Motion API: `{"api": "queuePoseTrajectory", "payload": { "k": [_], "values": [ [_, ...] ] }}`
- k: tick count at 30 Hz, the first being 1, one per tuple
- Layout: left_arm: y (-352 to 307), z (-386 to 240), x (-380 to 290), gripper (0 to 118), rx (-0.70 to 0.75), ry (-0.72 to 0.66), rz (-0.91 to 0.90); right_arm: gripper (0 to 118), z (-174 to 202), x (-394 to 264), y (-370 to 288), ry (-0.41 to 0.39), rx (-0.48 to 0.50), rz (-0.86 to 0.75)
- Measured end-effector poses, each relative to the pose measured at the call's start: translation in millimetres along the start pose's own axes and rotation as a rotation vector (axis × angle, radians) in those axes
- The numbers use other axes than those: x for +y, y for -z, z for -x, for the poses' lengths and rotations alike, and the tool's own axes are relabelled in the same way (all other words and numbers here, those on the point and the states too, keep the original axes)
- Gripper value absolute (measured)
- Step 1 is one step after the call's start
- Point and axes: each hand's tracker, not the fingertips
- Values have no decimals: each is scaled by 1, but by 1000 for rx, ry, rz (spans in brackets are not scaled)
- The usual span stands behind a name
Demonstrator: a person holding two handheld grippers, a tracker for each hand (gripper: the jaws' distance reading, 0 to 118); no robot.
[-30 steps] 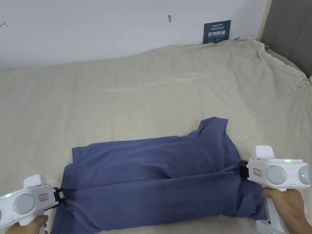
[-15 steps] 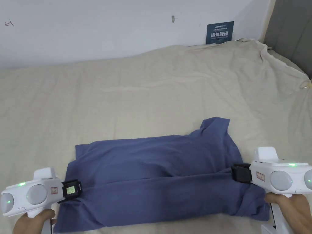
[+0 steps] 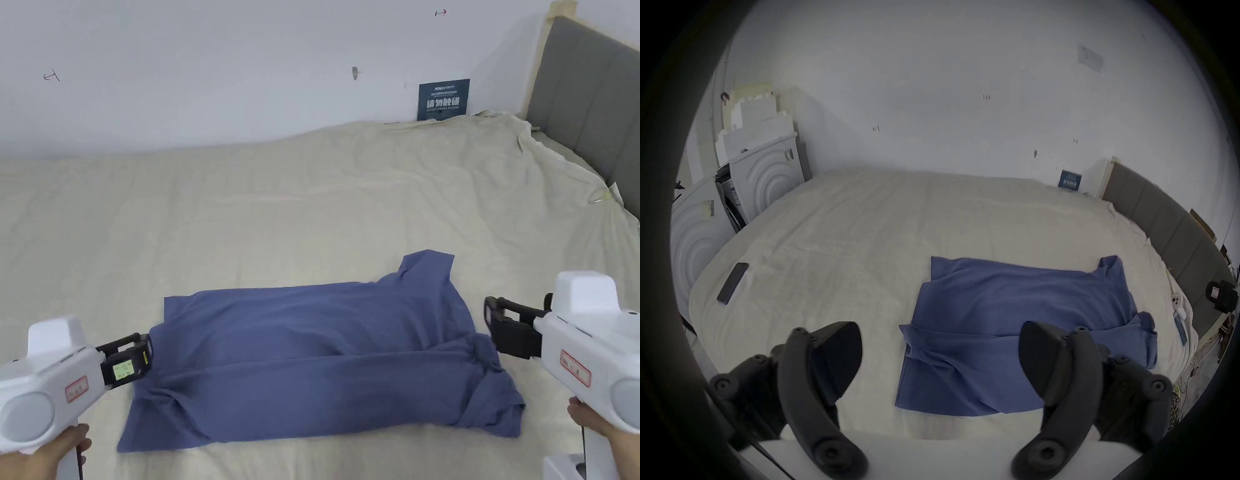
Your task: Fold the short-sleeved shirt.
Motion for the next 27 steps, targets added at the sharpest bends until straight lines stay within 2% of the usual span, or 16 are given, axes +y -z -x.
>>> {"api": "queuePoseTrajectory", "payload": {
  "k": [1, 2, 3, 5, 6, 7, 17, 24, 25, 26, 27],
  "values": [
    [-8, 0, -6, 88, -10, -5, -31, 52, 1, -3, -6, -1, -7, -10],
    [-14, 0, -11, 71, -16, -7, -48, 28, 1, -7, -12, -5, -14, -17],
    [-20, 0, -17, 52, -10, -3, -60, 13, 2, -11, -17, -12, -24, -27],
    [-27, 0, -28, 14, -7, 1, -72, 2, 4, -21, -25, -29, -29, -55],
    [-30, 1, -33, 5, -18, -2, -70, 0, 5, -25, -27, -44, -40, -58],
    [-32, 3, -38, 0, -40, -19, -62, 0, 10, -28, -32, -52, -40, -57],
    [-21, 8, -60, 0, -50, -46, 71, 0, 14, -40, -39, -56, -25, -41],
    [29, 20, -51, 0, -22, -46, 232, 0, 14, -40, -26, -51, -22, -21],
    [42, 21, -51, 4, -15, -58, 264, 0, 15, -39, -23, -50, -20, -16],
    [49, 22, -51, 18, -9, -55, 292, 0, 15, -39, -21, -51, -20, -14],
    [60, 22, -52, 37, 17, -35, 329, 0, 16, -40, -19, -51, -20, -11]
  ]
}}
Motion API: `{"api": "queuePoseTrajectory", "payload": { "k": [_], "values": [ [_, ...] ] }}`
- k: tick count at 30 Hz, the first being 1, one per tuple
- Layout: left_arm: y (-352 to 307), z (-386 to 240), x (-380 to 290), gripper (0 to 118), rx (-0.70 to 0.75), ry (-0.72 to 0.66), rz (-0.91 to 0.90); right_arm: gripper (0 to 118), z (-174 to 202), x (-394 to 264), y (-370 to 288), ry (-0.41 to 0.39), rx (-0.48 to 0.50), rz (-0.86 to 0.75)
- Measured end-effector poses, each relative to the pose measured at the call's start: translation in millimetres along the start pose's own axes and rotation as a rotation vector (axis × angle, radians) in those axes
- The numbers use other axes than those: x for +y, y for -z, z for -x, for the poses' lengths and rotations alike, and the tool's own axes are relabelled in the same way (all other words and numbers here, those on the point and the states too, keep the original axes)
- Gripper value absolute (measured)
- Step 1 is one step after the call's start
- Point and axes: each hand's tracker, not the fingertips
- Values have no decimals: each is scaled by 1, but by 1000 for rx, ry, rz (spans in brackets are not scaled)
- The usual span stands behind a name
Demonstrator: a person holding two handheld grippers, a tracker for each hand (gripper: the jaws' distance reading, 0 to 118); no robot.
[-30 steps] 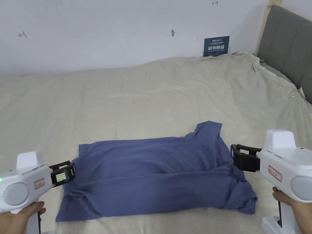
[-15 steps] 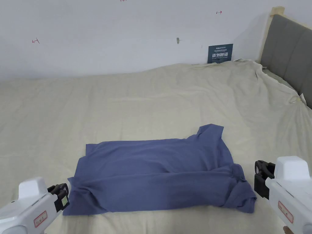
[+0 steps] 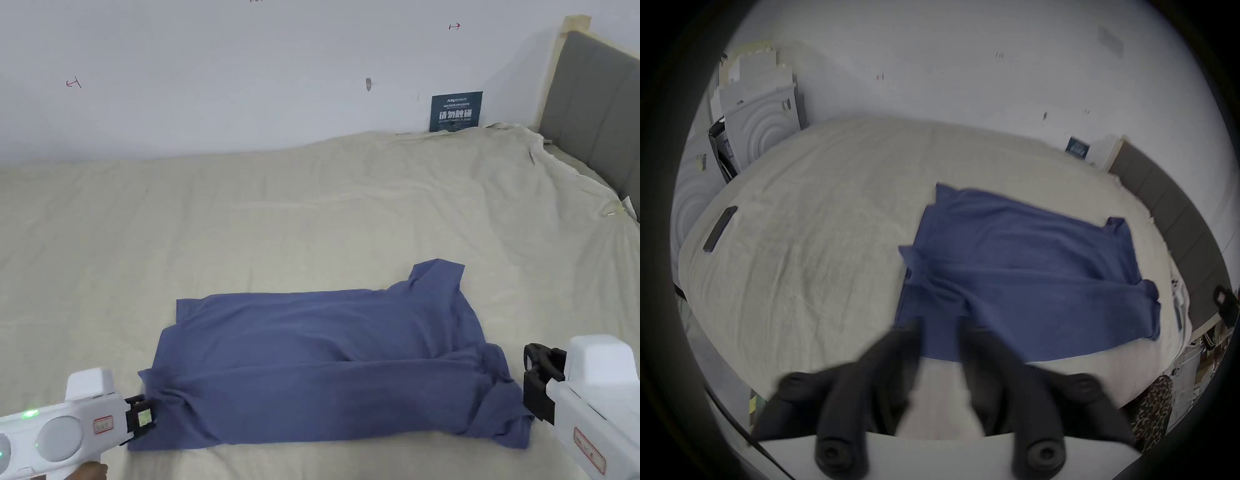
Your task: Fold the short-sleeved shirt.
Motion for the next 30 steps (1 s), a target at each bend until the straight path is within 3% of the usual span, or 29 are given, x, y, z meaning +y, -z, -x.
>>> {"api": "queuePoseTrajectory", "payload": {
  "k": [2, 3, 9, 10, 12, 14, 18, 22, 25, 27, 28, 29, 30],
  "values": [
    [20, -1, 0, 83, 51, 34, 65, 0, 0, 0, 6, 1, 0, 8],
    [28, -1, 0, 91, 66, 34, 73, 0, 1, -1, 9, 1, -2, 13],
    [69, 10, -6, 91, 95, -22, 179, 0, 2, -4, 23, 3, -10, 43],
    [73, 13, -7, 88, 103, -36, 194, 0, 2, -4, 25, 5, -11, 46],
    [76, 13, -10, 66, 98, -38, 208, 0, 2, -6, 28, 8, -16, 56],
    [74, 9, -15, 57, 97, -22, 210, 0, 2, -7, 33, 7, -19, 68],
    [68, 0, -11, 10, 87, 61, 197, 0, 0, -11, 47, 16, -22, 108],
    [62, -8, -7, 5, 52, 98, 185, 2, -7, -22, 75, 47, -40, 231],
    [47, -9, -1, 5, 31, 101, 139, 24, -11, -37, 101, 45, -33, 353],
    [38, -8, 5, 5, 7, 87, 123, 29, -13, -49, 115, 49, -38, 377],
    [34, -8, 7, 5, 2, 87, 112, 44, -14, -56, 123, 53, -39, 416],
    [30, -8, 9, 5, -1, 92, 105, 67, -15, -62, 131, 51, -36, 451],
    [25, -8, 11, 5, -4, 95, 98, 79, -15, -68, 138, 39, -44, 484]
  ]
}}
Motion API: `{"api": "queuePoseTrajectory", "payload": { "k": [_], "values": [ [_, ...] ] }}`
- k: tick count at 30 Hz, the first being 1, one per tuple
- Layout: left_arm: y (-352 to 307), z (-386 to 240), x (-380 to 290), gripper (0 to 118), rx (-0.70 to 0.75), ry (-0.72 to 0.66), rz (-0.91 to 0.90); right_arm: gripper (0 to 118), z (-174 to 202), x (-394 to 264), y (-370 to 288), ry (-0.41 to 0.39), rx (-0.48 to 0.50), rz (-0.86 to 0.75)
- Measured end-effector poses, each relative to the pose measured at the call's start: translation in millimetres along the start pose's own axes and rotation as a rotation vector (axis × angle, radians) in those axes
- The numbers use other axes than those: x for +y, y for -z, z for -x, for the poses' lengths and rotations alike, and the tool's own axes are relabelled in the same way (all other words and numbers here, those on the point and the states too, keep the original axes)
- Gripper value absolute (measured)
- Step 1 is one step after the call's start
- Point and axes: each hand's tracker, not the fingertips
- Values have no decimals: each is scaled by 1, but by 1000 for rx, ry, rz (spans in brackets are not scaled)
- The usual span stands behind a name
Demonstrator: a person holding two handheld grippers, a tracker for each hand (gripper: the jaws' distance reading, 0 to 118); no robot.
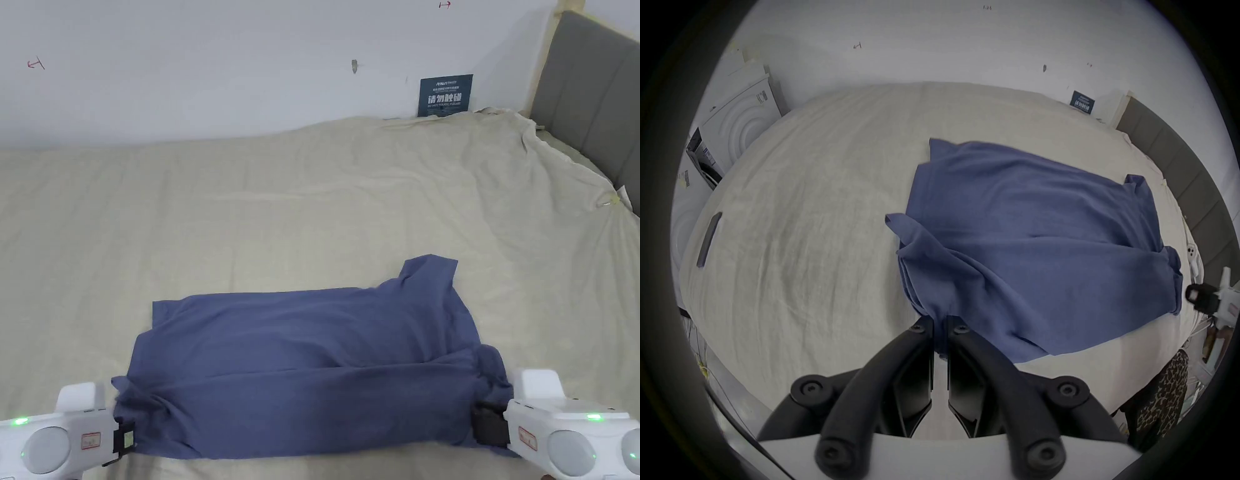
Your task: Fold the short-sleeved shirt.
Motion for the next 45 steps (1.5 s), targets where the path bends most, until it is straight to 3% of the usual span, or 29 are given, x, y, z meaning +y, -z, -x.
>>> {"api": "queuePoseTrajectory", "payload": {
  "k": [1, 5, 7, 8, 9, 12, 18, 29, 34, 45],
  "values": [
    [-2, 0, 1, 5, -1, 0, -6, 85, 0, -2, 5, 2, -11, 16],
    [-6, 4, 4, 5, -7, -11, -26, 80, -2, -9, 26, -1, -29, 57],
    [-6, 4, 3, 5, -8, -17, -28, 55, -4, -13, 25, 55, 31, 60],
    [-7, 3, 2, 5, -6, -16, -30, 23, -5, -14, 22, 87, 66, 49],
    [-6, 2, 1, 5, -4, -15, -29, 5, -5, -14, 19, 93, 65, 33],
    [-5, 4, -5, 5, -3, -23, -29, 5, -6, -13, 11, 61, 61, 12],
    [-8, 25, -21, 5, -39, -120, -17, 5, -30, -4, -24, 91, 91, -90],
    [-35, 22, -91, 5, -87, -128, 18, 5, -43, -41, -69, -21, 31, -106],
    [-32, 17, -120, 4, -75, -110, 53, 5, -51, -67, -53, 41, 30, -42],
    [-9, 15, -131, 7, -47, -194, 83, 9, -46, -78, -31, 66, 8, 44]
  ]
}}
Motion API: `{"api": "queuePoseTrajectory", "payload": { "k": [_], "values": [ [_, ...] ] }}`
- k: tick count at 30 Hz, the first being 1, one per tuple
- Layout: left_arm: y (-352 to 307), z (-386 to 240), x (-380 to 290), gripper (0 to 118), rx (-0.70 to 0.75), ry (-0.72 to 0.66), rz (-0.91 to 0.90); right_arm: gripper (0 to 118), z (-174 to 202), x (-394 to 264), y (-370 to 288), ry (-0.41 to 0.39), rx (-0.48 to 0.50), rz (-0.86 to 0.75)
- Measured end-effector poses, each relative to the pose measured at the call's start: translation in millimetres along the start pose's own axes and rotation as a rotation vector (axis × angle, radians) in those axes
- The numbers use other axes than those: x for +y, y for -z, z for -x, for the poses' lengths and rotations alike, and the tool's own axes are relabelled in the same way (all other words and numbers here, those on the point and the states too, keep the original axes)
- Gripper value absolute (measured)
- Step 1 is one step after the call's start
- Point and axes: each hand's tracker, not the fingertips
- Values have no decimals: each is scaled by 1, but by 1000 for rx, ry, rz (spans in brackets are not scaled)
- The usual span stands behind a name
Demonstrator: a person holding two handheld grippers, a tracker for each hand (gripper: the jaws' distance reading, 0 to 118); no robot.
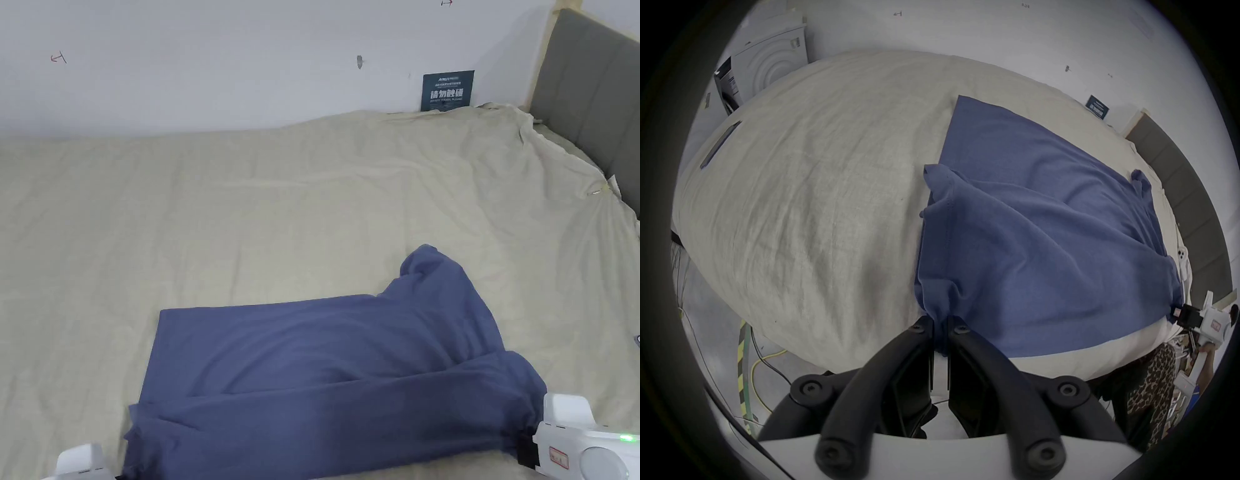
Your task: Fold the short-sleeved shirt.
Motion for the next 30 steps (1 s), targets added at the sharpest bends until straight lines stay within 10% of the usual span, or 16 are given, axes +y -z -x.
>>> {"api": "queuePoseTrajectory", "payload": {
  "k": [6, 19, 24, 28, 30],
  "values": [
    [-25, -5, 2, 110, -5, -3, -28, 93, 11, 12, -39, -8, -26, -63],
    [-133, -74, 65, 111, -46, 102, -455, 93, 44, 80, -152, -71, 64, -488],
    [-149, -104, 79, 92, -29, 168, -624, 82, 62, 89, -169, -94, 42, -596],
    [-149, -122, 80, 9, -31, 210, -723, 11, 78, 92, -177, -112, 22, -682],
    [-147, -126, 87, 0, -106, 198, -710, 0, 82, 93, -177, -114, 20, -707]
  ]
}}
